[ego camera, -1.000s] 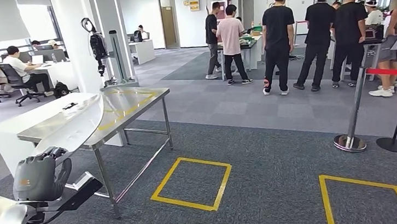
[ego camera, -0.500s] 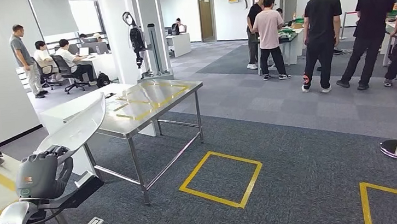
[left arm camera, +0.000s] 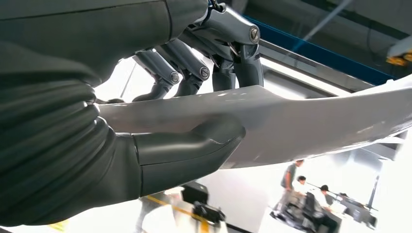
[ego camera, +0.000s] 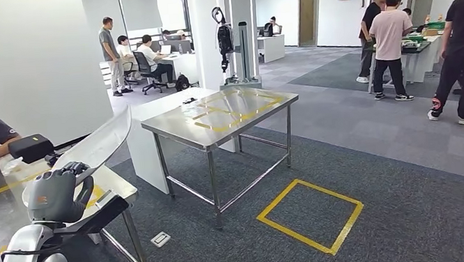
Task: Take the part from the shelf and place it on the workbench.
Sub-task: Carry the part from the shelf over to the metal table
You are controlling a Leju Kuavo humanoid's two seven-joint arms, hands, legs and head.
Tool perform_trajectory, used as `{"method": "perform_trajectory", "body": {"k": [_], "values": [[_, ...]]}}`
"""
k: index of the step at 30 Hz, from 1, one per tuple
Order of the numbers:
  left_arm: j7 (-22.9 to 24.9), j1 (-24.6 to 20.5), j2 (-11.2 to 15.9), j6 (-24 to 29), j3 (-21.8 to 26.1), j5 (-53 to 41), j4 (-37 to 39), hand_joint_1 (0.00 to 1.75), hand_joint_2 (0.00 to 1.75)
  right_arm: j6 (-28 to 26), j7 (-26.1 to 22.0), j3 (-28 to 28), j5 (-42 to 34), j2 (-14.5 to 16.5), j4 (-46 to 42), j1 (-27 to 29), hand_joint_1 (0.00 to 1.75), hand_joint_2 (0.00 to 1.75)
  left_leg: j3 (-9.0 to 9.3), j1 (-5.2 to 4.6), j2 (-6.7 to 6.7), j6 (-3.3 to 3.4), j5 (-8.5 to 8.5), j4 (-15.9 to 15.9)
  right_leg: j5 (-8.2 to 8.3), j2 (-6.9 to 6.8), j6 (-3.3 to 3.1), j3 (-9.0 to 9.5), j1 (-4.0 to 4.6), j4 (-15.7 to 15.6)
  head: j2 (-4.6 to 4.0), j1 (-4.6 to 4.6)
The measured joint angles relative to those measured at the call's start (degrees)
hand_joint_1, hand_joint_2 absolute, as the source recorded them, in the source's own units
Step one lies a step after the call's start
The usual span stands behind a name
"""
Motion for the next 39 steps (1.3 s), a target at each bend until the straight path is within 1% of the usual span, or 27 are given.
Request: {"method": "perform_trajectory", "body": {"k": [2, 4, 6, 8, 10, 11, 12, 13, 15, 16, 17, 19, 21, 23, 24, 25, 26, 27, 28, 30, 32, 34, 35, 36, 37, 38, 39], "values": [[0.1, -0.3, -0.1, -0.2, 0.0, 0.0, 0.1, 1.75, 1.75, 0.0, -0.3, 0.0, 0.0, 0.0, 0.0, 0.0, 0.0, 0.0, -0.43, 0.09, -1.37, -0.82, 0.16, 0.0, 0.04, 0.86, -0.3, 0.98, 0.05, -2.0, 0.0, 0.01], [0.1, -0.5, -0.1, -0.5, 0.0, 0.0, 0.2, 1.75, 1.75, 0.0, -0.3, -0.1, 0.0, 0.1, 0.0, -0.2, 0.0, 0.0, -0.77, 0.2, -2.13, -1.56, 0.45, -0.3, 0.28, -0.69, -0.98, 1.21, 0.0, -2.3, 0.0, 0.01], [0.2, -0.9, -0.1, -0.8, -0.1, 0.0, 0.4, 1.75, 1.75, 0.1, -0.2, -0.2, -0.1, 0.1, 0.0, -0.4, 0.0, 0.0, -1.97, 0.0, 0.99, -2.14, -0.76, 1.7, 0.52, -2.11, -1.82, 1.47, -0.15, -2.8, 0.0, -0.18], [0.4, -1.3, -0.3, -1.0, -0.2, 0.0, 0.6, 1.75, 1.75, 0.1, -0.2, -0.3, -0.2, 0.1, 0.0, -0.2, 0.0, 0.0, -5.06, -0.07, 5.15, -2.61, -3.98, 8.0, 0.48, -3.49, -2.36, 1.56, 0.0, -3.0, 0.0, -0.35], [0.6, -1.4, -0.5, -1.1, -0.4, 0.0, 0.9, 1.75, 1.75, 0.1, -0.2, -0.4, -0.3, 0.2, 0.0, 0.0, 0.0, 0.0, -8.28, 0.08, 6.22, -2.95, -6.25, 14.6, 0.32, -5.01, -2.55, 1.59, 0.1, -2.9, 0.0, -0.34], [0.6, -1.4, -0.5, -1.2, -0.4, -0.1, 1.1, 1.75, 1.75, 0.1, -0.2, -0.4, -0.4, 0.2, 0.0, 0.0, 0.0, 0.0, -8.67, 0.13, 6.32, -2.98, -5.92, 15.3, 0.22, -5.79, -2.56, 1.65, 0.13, -2.9, 0.0, -0.35], [0.7, -1.4, -0.6, -1.3, -0.4, -0.1, 1.3, 1.75, 1.75, 0.1, -0.2, -0.5, -0.5, 0.2, 0.0, 0.0, 0.0, 0.0, -7.88, 0.13, 6.49, -2.92, -4.6, 13.8, 0.09, -6.56, -2.52, 1.79, 0.16, -2.9, 0.0, -0.34], [0.7, -1.5, -0.6, -1.3, -0.4, -0.2, 1.4, 1.75, 1.75, 0.1, -0.2, -0.5, -0.5, 0.2, 0.0, 0.0, 0.0, 0.0, -6.0, 0.07, 7.02, -2.73, -2.64, 10.3, -0.08, -7.31, -2.43, 2.02, 0.2, -2.9, 0.0, -0.34], [0.7, -1.9, -0.8, -1.5, -0.5, -0.2, 1.5, 1.75, 1.75, 0.1, -0.2, -0.5, -0.5, 0.2, 0.0, 0.0, 0.0, 0.0, -1.87, -0.45, 9.56, -1.9, 0.0, 2.7, -0.5, -8.66, -2.05, 2.53, 0.44, -2.8, 0.0, -0.34], [0.7, -2.1, -1.0, -1.5, -0.5, -0.2, 1.5, 1.75, 1.75, 0.1, -0.2, -0.5, -0.5, 0.2, 0.0, -0.1, 0.0, 0.0, -0.71, -0.74, 10.35, -1.38, 0.46, 0.5, -0.67, -9.29, -1.81, 2.73, 0.6, -2.8, 0.0, -0.32], [0.7, -2.4, -1.1, -1.6, -0.5, -0.2, 1.6, 1.75, 1.75, 0.1, -0.2, -0.5, -0.5, 0.2, 0.0, -0.1, 0.0, 0.0, -0.3, -0.98, 10.62, -0.9, 0.37, -0.4, -0.8, -9.94, -1.54, 2.92, 0.76, -2.9, 0.0, -0.3], [0.7, -2.6, -1.2, -1.7, -0.5, -0.2, 1.8, 1.75, 1.75, 0.0, -0.2, -0.5, -0.5, 0.2, 0.0, -0.2, 0.0, 0.0, -0.24, -0.94, 9.0, -0.13, 0.58, -0.6, -1.09, -11.23, -0.98, 3.31, 0.85, -3.0, 0.0, -0.24], [0.7, -3.0, -1.3, -1.8, -0.5, -0.2, 2.0, 1.75, 1.75, 0.0, -0.3, -0.5, -0.5, 0.2, 0.0, -0.3, 0.0, 0.0, 0.01, -0.54, 7.61, 0.51, 0.87, -1.1, -2.36, -9.38, -0.33, 2.95, 0.6, -1.5, 0.0, -0.22], [0.8, -3.4, -1.7, -1.8, -0.6, -0.2, 2.2, 1.75, 1.75, 0.0, -0.5, -0.5, -0.5, 0.2, 0.0, -0.2, 0.0, 0.0, 0.07, -0.22, 6.3, 0.98, 1.03, -1.3, -5.5, -5.48, 0.23, 0.16, 0.36, 4.6, 0.0, -0.16], [0.8, -3.4, -1.8, -1.8, -0.7, -0.2, 2.4, 1.75, 1.75, 0.0, -0.6, -0.6, -0.5, 0.2, 0.0, -0.1, 0.0, 0.0, 0.01, -0.17, 5.57, 1.11, 1.04, -1.3, -7.08, -4.39, 0.4, -1.82, 0.33, 8.6, 0.0, -0.13], [0.8, -3.4, -1.9, -1.8, -0.8, -0.2, 2.6, 1.75, 1.75, 0.0, -0.5, -0.6, -0.5, 0.1, 0.0, 0.0, 0.0, 0.0, -0.04, -0.15, 4.75, 1.17, 1.03, -1.2, -8.02, -3.89, 0.51, -3.56, 0.32, 11.7, 0.0, -0.1], [0.7, -3.3, -2.0, -1.8, -0.8, -0.2, 2.8, 1.75, 1.75, 0.0, -0.3, -0.6, -0.5, 0.1, 0.0, 0.0, 0.0, 0.0, -0.07, -0.14, 3.88, 1.18, 1.04, -1.2, -7.86, -3.75, 0.55, -4.46, 0.31, 13.0, 0.0, -0.09], [0.7, -3.3, -2.0, -1.8, -0.9, -0.1, 2.9, 1.75, 1.75, 0.0, -0.2, -0.7, -0.5, 0.1, 0.0, 0.0, 0.0, 0.0, -0.08, -0.11, 3.03, 1.13, 1.02, -1.0, -6.57, -3.65, 0.54, -4.27, 0.27, 12.0, 0.0, -0.08], [0.7, -3.3, -2.0, -1.8, -0.9, -0.1, 3.0, 1.75, 1.75, 0.0, -0.1, -0.7, -0.5, 0.1, 0.0, 0.0, 0.0, 0.0, -0.09, -0.05, 2.19, 1.01, 0.98, -0.9, -4.48, -3.23, 0.5, -3.04, 0.19, 8.9, 0.0, -0.07], [0.7, -3.5, -2.0, -1.8, -0.9, -0.1, 3.1, 1.75, 1.75, 0.0, -0.2, -0.7, -0.5, 0.1, 0.0, 0.0, 0.0, 0.0, -0.31, 0.04, 0.64, 0.47, 0.81, -0.3, -1.02, -0.67, 0.42, 0.35, -0.13, 1.2, 0.0, -0.07], [0.7, -3.6, -2.0, -1.8, -0.9, -0.1, 3.2, 1.75, 1.75, 0.0, -0.6, -0.7, -0.5, 0.1, 0.0, 0.0, 0.0, 0.0, -0.81, 0.12, -0.79, -0.38, 0.92, -0.1, -0.28, 1.06, 0.18, 2.01, -0.22, -2.3, 0.0, -0.08], [0.7, -3.6, -1.8, -1.8, -0.9, -0.1, 3.3, 1.75, 1.75, 0.0, -0.9, -0.7, -0.5, 0.2, 0.0, -0.1, 0.0, 0.0, -1.16, 0.26, -2.3, -1.29, 1.37, -0.5, -0.26, -0.04, -0.45, 2.2, -0.17, -2.6, 0.0, -0.06], [0.7, -3.6, -1.6, -1.8, -0.9, -0.1, 3.3, 1.75, 1.75, 0.0, -0.8, -0.7, -0.4, 0.2, 0.0, -0.2, 0.0, 0.0, -1.39, 0.2, -2.02, -1.63, 1.34, -0.5, -0.1, -0.81, -0.87, 2.34, -0.23, -2.8, 0.0, -0.08], [0.8, -3.6, -1.4, -1.8, -1.0, 0.0, 3.4, 1.75, 1.75, 0.0, -0.8, -0.7, -0.5, 0.2, 0.0, -0.3, 0.0, 0.0, -1.92, 0.09, -0.75, -1.9, 0.82, 0.3, 0.05, -1.56, -1.36, 2.51, -0.32, -3.1, 0.0, -0.15], [0.8, -3.7, -1.3, -1.8, -1.0, 0.0, 3.4, 1.75, 1.75, 0.0, -0.8, -0.7, -0.5, 0.2, 0.0, -0.3, 0.0, 0.0, -2.94, -0.03, 1.18, -2.12, -0.27, 2.3, 0.18, -2.33, -1.78, 2.66, -0.39, -3.4, 0.0, -0.24], [0.8, -3.8, -1.2, -1.8, -1.1, 0.0, 3.4, 1.75, 1.75, 0.1, -0.8, -0.7, -0.5, 0.2, 0.0, -0.2, 0.0, 0.0, -4.46, -0.08, 3.48, -2.29, -1.86, 5.4, 0.18, -3.01, -2.08, 2.75, -0.24, -3.5, 0.0, -0.32], [0.8, -3.8, -1.3, -1.8, -1.1, 0.0, 3.5, 1.75, 1.75, 0.1, -0.8, -0.8, -0.6, 0.2, 0.0, -0.1, 0.0, 0.0, -6.35, -0.01, 5.02, -2.48, -3.59, 9.3, 0.12, -3.72, -2.33, 2.77, -0.13, -3.5, 0.0, -0.4]]}}
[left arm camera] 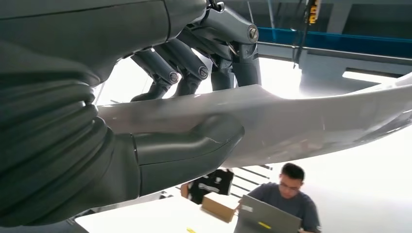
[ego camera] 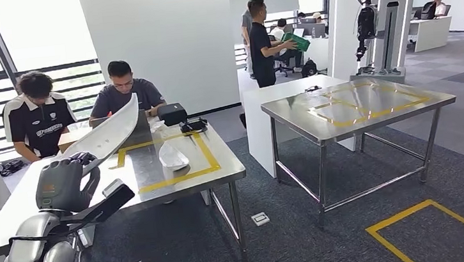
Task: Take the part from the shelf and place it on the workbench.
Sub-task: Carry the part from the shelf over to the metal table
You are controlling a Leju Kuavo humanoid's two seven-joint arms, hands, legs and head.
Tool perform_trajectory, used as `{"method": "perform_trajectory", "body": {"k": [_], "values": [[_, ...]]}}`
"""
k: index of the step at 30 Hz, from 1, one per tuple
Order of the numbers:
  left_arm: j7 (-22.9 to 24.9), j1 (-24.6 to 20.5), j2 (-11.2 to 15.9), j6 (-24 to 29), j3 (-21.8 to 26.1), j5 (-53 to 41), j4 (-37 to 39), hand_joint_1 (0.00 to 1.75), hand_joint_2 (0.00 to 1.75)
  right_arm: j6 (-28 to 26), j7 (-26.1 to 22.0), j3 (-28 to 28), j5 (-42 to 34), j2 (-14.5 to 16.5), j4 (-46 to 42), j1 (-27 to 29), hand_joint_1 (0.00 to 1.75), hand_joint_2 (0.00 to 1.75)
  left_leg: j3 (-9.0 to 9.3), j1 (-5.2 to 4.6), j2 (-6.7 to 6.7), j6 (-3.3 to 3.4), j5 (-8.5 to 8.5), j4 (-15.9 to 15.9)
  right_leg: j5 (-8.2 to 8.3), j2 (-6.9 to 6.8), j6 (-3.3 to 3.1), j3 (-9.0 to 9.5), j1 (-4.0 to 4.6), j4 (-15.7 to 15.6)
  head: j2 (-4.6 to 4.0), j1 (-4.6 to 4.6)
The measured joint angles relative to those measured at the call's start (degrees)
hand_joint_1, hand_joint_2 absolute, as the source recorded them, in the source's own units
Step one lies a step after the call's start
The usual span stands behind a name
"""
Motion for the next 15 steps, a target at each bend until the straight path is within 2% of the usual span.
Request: {"method": "perform_trajectory", "body": {"k": [1, 2, 3, 4, 5, 6, 7, 8, 10, 12, 15], "values": [[0.0, 0.1, 0.0, 0.0, 0.0, 0.0, 0.0, 1.75, 1.75, 0.1, 0.0, 0.0, -0.1, 0.0, 0.0, 0.1, 0.0, 0.0, -1.71, 0.1, 0.76, -0.16, -1.24, 3.5, -0.08, -0.73, -0.09, 0.01, 0.09, 0.0, 0.0, -0.01], [0.0, 0.3, -0.1, -0.1, -0.1, 0.0, 0.1, 1.75, 1.75, 0.1, 0.1, -0.1, -0.1, 0.0, 0.0, 0.1, 0.0, 0.0, -2.71, 0.18, 1.09, -0.26, -1.61, 5.6, -0.18, -1.42, -0.13, 0.02, 0.13, 0.1, 0.0, -0.01], [0.0, 0.4, -0.1, -0.1, -0.1, 0.0, 0.2, 1.75, 1.75, 0.2, 0.1, -0.1, -0.2, 0.0, 0.0, 0.1, 0.0, 0.0, -2.63, 0.24, 1.23, -0.29, -0.95, 5.5, -0.28, -1.97, -0.1, 0.05, 0.14, 0.1, 0.0, -0.01], [0.0, 0.4, -0.1, -0.2, -0.1, 0.1, 0.2, 1.75, 1.75, 0.2, 0.1, -0.1, -0.2, 0.0, 0.0, 0.0, 0.0, 0.0, -1.28, 0.27, 1.34, -0.22, 0.62, 3.0, -0.4, -2.44, 0.02, 0.12, 0.15, 0.2, 0.0, 0.0], [0.0, 0.4, -0.2, -0.2, -0.1, 0.1, 0.2, 1.75, 1.75, 0.1, 0.1, -0.1, -0.3, 0.0, 0.0, 0.0, 0.0, 0.0, 0.89, 0.26, 1.57, -0.03, 2.51, -0.9, -0.56, -2.84, 0.18, 0.22, 0.16, 0.3, 0.0, 0.0], [0.0, 0.2, -0.2, -0.3, -0.2, 0.2, 0.2, 1.75, 1.75, 0.0, 0.1, -0.2, -0.3, 0.0, 0.0, -0.1, 0.0, 0.0, 3.19, 0.1, 1.95, 0.26, 3.69, -4.7, -0.73, -3.18, 0.41, 0.27, 0.24, 0.4, 0.0, 0.0], [0.0, 0.1, -0.2, -0.5, -0.2, 0.3, 0.2, 1.75, 1.75, -0.1, 0.0, -0.2, -0.4, 0.1, 0.0, -0.2, 0.0, 0.0, 4.88, -0.07, 2.27, 0.65, 4.37, -7.7, -0.87, -3.5, 0.67, 0.29, 0.32, 0.5, 0.0, 0.02], [0.1, 0.0, -0.2, -0.7, -0.2, 0.4, 0.2, 1.75, 1.75, -0.3, 0.0, -0.3, -0.5, 0.1, 0.0, -0.2, 0.0, 0.0, 5.83, -0.23, 2.5, 0.99, 4.49, -9.3, -0.96, -3.73, 0.91, 0.28, 0.45, 0.5, 0.0, 0.04], [0.1, 0.0, -0.3, -1.3, -0.3, 0.7, 0.2, 1.75, 1.75, -0.4, -0.1, -0.5, -0.6, 0.1, 0.0, -0.3, 0.0, 0.0, 6.05, -0.31, 2.45, 1.27, 4.34, -9.9, -1.02, -3.88, 0.69, 0.29, 0.65, 0.6, 0.0, 0.11], [0.1, 0.0, -0.3, -1.6, -0.3, 0.9, 0.2, 1.75, 1.75, -0.6, -0.1, -0.6, -0.7, 0.1, 0.0, -0.3, 0.0, 0.0, 6.07, -0.27, 2.38, 1.27, 4.36, -10.0, -0.93, -3.86, 0.36, 0.47, 0.72, 0.3, 0.0, 0.15], [0.1, 0.0, -0.3, -1.8, -0.3, 1.0, 0.2, 1.75, 1.75, -0.7, 0.0, -0.6, -0.7, 0.1, 0.0, -0.2, 0.0, 0.0, 6.07, -0.3, 2.39, 1.57, 4.27, -9.9, -0.7, -3.85, 0.74, 0.68, 0.72, -0.1, 0.0, 0.14]]}}
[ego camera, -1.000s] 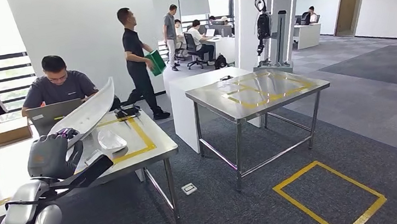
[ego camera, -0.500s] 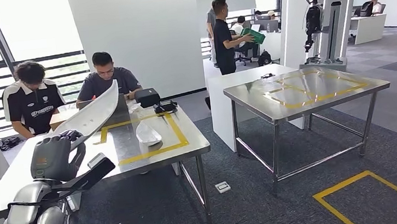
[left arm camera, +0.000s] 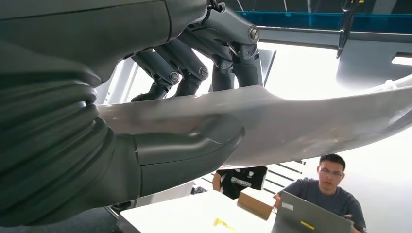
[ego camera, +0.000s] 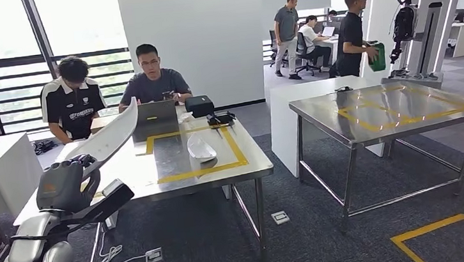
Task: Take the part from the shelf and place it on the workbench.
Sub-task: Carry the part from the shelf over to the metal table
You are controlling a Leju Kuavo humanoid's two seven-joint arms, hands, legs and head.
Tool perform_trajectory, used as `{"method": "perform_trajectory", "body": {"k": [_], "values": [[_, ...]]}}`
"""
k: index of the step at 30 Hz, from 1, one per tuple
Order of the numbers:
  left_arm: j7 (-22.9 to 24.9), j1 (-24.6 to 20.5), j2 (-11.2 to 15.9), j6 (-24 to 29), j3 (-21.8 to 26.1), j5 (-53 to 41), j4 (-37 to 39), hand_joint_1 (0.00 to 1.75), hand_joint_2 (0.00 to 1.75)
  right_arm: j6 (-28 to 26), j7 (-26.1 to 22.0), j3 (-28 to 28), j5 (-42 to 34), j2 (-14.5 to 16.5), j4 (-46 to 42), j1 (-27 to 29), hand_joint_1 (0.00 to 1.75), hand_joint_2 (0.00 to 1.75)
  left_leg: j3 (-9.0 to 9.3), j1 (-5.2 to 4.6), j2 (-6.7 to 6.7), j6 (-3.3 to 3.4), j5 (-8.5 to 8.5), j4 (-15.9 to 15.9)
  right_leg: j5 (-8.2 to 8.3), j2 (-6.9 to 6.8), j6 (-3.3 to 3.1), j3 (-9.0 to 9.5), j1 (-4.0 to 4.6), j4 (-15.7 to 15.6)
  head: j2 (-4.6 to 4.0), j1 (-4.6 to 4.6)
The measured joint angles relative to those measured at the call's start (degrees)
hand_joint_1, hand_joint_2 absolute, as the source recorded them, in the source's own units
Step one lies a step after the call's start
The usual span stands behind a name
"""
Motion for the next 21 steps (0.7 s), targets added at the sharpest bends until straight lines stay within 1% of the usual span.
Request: {"method": "perform_trajectory", "body": {"k": [4, 7, 13, 18, 21], "values": [[0.0, 0.0, 0.0, -0.2, 0.0, 0.0, 0.0, 1.75, 1.75, 0.0, 0.0, -0.1, 0.0, 0.0, 0.0, 0.0, 0.0, 0.0, -0.01, -0.09, 0.13, 0.32, -0.07, 0.0, 0.2, 0.11, 0.52, 0.06, -0.08, -0.3, 0.0, 0.0], [0.0, 0.0, -0.1, -0.3, 0.0, 0.0, 0.0, 1.75, 1.75, 0.0, 0.0, -0.1, 0.0, 0.0, 0.0, 0.0, 0.0, 0.0, -0.01, -0.11, 0.2, 0.41, -0.06, 0.1, 0.26, 0.16, 0.84, 0.06, -0.1, -0.3, 0.0, -0.01], [0.1, 0.0, -0.1, -0.3, -0.1, 0.0, -0.1, 1.75, 1.75, 0.0, 0.0, -0.1, 0.0, 0.0, 0.0, 0.0, 0.0, 0.0, 0.01, -0.07, 0.23, 0.49, 0.01, 0.1, 0.29, 0.17, 0.93, 0.03, -0.05, -0.3, 0.0, -0.01], [0.8, 0.0, -0.1, -0.7, -0.1, -0.4, -0.5, 1.75, 1.75, 0.3, 0.0, -0.2, 0.0, 0.0, 0.0, 0.1, 0.0, 0.0, 0.0, -0.25, 0.29, 0.55, -0.02, 0.2, 0.36, 0.19, 1.07, 0.03, -0.23, -0.3, 0.0, -0.01], [1.0, 0.0, 0.0, -0.9, -0.2, -0.6, -1.0, 1.75, 1.75, 0.4, 0.0, -0.2, 0.1, 0.1, 0.0, 0.1, 0.0, 0.0, -0.07, -0.32, 0.29, 0.71, -0.13, 0.3, 0.35, 0.17, 1.24, 0.05, -0.3, -0.3, 0.0, -0.01]]}}
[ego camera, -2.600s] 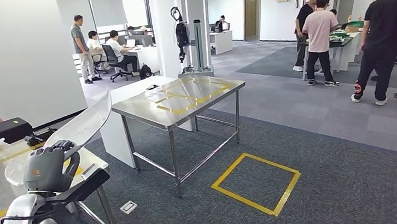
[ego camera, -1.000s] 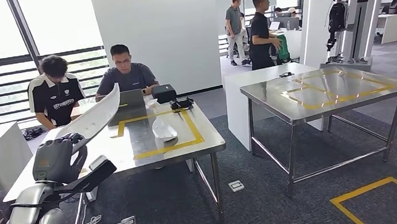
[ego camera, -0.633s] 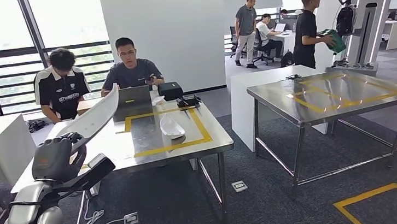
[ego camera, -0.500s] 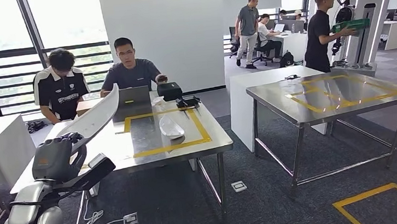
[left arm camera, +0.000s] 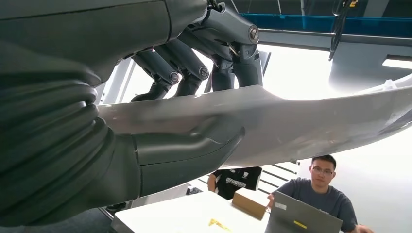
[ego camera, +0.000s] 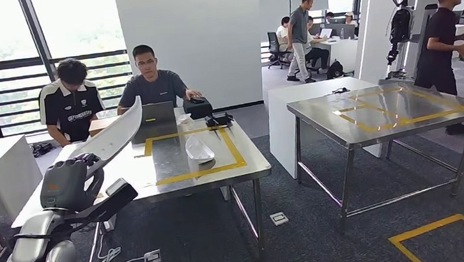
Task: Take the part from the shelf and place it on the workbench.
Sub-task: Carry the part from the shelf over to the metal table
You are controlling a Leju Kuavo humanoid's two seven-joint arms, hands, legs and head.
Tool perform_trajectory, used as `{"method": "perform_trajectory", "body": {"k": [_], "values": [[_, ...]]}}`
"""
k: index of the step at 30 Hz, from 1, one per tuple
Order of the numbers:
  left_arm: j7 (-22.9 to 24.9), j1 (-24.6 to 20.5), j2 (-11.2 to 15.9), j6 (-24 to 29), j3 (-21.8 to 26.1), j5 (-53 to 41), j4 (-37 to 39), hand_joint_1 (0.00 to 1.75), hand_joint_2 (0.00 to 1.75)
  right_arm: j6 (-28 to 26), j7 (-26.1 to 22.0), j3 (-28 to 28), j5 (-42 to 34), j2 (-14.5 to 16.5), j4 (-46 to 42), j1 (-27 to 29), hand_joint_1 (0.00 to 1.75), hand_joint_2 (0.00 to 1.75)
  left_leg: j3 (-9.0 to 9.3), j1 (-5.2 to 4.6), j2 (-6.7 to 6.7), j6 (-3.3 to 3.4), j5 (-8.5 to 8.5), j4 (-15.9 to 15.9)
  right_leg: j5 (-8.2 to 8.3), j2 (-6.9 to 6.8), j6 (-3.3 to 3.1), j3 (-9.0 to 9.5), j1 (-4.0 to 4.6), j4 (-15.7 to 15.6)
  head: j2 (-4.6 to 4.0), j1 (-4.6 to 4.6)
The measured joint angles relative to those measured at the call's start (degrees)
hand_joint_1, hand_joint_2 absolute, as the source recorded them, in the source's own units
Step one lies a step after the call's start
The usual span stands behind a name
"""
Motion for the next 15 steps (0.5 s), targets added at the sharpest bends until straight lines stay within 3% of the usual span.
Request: {"method": "perform_trajectory", "body": {"k": [4, 6, 8, 10, 11, 12, 14, 15], "values": [[0.0, 0.1, 0.7, 0.0, 0.0, -0.2, -0.8, 1.75, 1.75, 0.2, 0.0, 0.0, 0.3, 0.1, 0.0, -0.1, 0.0, 0.0, 0.0, 0.0, -0.17, 0.74, -0.15, -0.3, -0.14, -0.21, 0.66, 0.09, -0.18, -0.2, 0.0, 0.01], [0.1, 0.1, 1.1, 0.0, -0.1, -0.3, -1.4, 1.75, 1.75, 0.4, 0.1, 0.0, 0.5, 0.1, 0.0, -0.1, 0.0, 0.0, 0.63, 0.37, -0.36, 1.19, 0.11, -1.1, -0.96, 1.0, 1.01, -0.37, -0.27, 1.1, 0.0, 0.02], [0.1, 0.2, 1.1, 0.0, -0.1, -0.4, -1.7, 1.75, 1.75, 0.4, 0.2, 0.0, 0.5, 0.0, 0.0, 0.1, 0.0, 0.0, 1.07, 0.58, -0.6, 1.52, 0.21, -1.6, -3.57, 2.83, 1.18, -3.06, -0.36, 6.5, 0.0, 0.1], [0.1, 0.5, 1.1, 0.0, -0.1, -0.4, -1.7, 1.75, 1.75, 0.4, 0.3, 0.0, 0.6, 0.0, 0.0, 0.3, 0.0, 0.0, 1.11, 0.63, -1.06, 1.64, 0.07, -1.5, -5.87, 3.54, 1.38, -7.15, -0.43, 13.6, 0.0, 0.2], [0.1, 0.8, 1.0, 0.0, -0.1, -0.4, -1.7, 1.75, 1.75, 0.4, 0.3, 0.0, 0.6, -0.1, 0.0, 0.3, 0.0, 0.0, 1.13, 0.67, -1.37, 1.54, -0.06, -1.3, -5.63, 3.6, 1.51, -8.39, -0.52, 15.1, 0.0, 0.21], [0.1, 0.9, 1.0, 0.0, -0.1, -0.4, -1.7, 1.75, 1.75, 0.4, 0.3, 0.0, 0.6, -0.1, 0.0, 0.3, 0.0, 0.0, 1.15, 0.77, -1.71, 1.34, -0.27, -1.1, -4.33, 3.61, 1.63, -8.61, -0.65, 14.5, 0.0, 0.21], [0.1, 1.0, 1.0, 0.0, -0.1, -0.4, -1.9, 1.75, 1.75, 0.4, 0.3, 0.0, 0.7, -0.2, 0.0, 0.3, 0.0, 0.0, 1.22, 1.12, -2.21, 0.64, -0.99, -0.4, -0.22, 3.65, 1.88, -6.22, -1.0, 8.0, 0.0, 0.2], [0.2, 1.0, 1.1, 0.0, -0.1, -0.4, -2.0, 1.75, 1.75, 0.4, 0.3, 0.0, 0.7, -0.2, 0.0, 0.2, 0.0, 0.0, 1.14, 1.16, -2.41, 0.17, -1.44, 0.2, 0.92, 3.76, 1.86, -4.74, -0.97, 4.8, 0.0, 0.22]]}}
